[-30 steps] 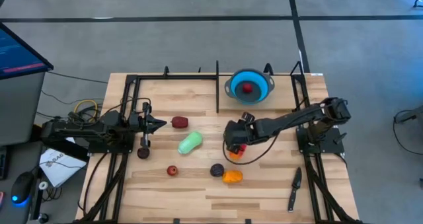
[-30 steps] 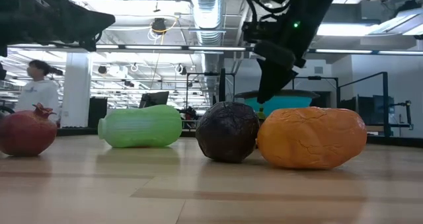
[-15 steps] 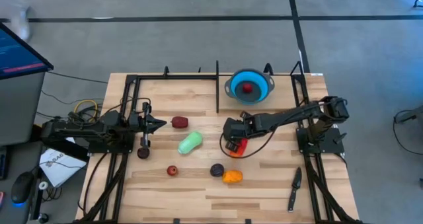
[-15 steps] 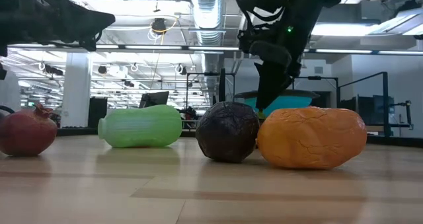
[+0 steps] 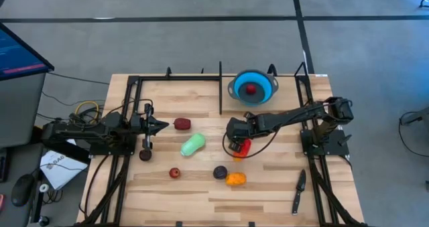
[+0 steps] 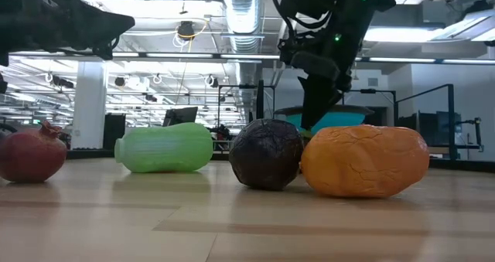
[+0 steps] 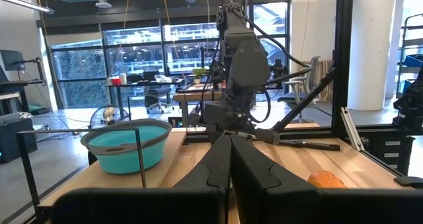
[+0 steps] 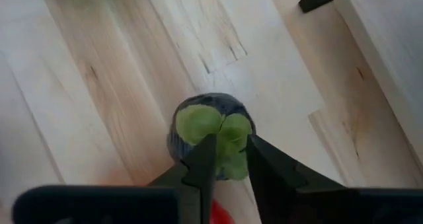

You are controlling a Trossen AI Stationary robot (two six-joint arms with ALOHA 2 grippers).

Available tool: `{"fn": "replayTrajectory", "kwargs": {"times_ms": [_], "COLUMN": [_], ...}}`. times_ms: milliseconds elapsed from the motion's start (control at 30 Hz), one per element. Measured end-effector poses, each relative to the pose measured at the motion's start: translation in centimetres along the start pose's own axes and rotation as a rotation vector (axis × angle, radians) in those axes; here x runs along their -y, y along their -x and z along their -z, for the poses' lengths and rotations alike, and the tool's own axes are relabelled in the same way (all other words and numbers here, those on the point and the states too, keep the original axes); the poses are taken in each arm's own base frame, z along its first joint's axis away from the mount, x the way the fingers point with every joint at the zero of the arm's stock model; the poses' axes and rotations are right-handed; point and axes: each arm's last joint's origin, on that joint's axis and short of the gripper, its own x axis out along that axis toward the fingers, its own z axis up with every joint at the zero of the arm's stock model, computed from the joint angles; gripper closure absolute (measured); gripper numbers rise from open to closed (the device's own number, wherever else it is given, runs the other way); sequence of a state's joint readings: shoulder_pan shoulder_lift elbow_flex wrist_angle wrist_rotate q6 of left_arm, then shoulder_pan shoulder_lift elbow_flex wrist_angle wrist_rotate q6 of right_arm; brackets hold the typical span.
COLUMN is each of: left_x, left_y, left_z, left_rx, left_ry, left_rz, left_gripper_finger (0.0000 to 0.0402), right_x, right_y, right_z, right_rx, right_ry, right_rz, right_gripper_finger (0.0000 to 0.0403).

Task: Pick & Place Fruit
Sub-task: Put the black mangosteen into the blue strainer bowl on the shelf

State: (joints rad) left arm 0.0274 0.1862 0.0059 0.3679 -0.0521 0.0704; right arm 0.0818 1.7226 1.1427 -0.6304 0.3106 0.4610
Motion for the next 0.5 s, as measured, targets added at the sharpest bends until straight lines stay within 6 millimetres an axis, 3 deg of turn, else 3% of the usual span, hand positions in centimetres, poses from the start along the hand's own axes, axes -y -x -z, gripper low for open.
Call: {"fn": "replayTrajectory", "kwargs": {"times_ms": [200,333,500], "left_x": [0.0,0.0,0.0], "left_y": [0.0,0.0,0.0], "left_z": [0.0,0.0,0.0], "left_rx": [0.000,0.000,0.000], "left_ry": [0.000,0.000,0.000], "left_rz": [0.000,0.000,0.000], "left_gripper_finger": [0.0399,0.0399,0.0399], "right_x": [-0.2,-0.4,-0.2], "right_y": [0.0,0.6,2.9], "right_z": [0.1,0.3,0.5], "right_rx": [-0.015,0.005,0.044], "right_ry": [0.005,0.009,-0.039], "right_rz": [-0.024,-0.008,-0.007], "right_gripper_finger": [0.0389,0.0391,0.0400]}}
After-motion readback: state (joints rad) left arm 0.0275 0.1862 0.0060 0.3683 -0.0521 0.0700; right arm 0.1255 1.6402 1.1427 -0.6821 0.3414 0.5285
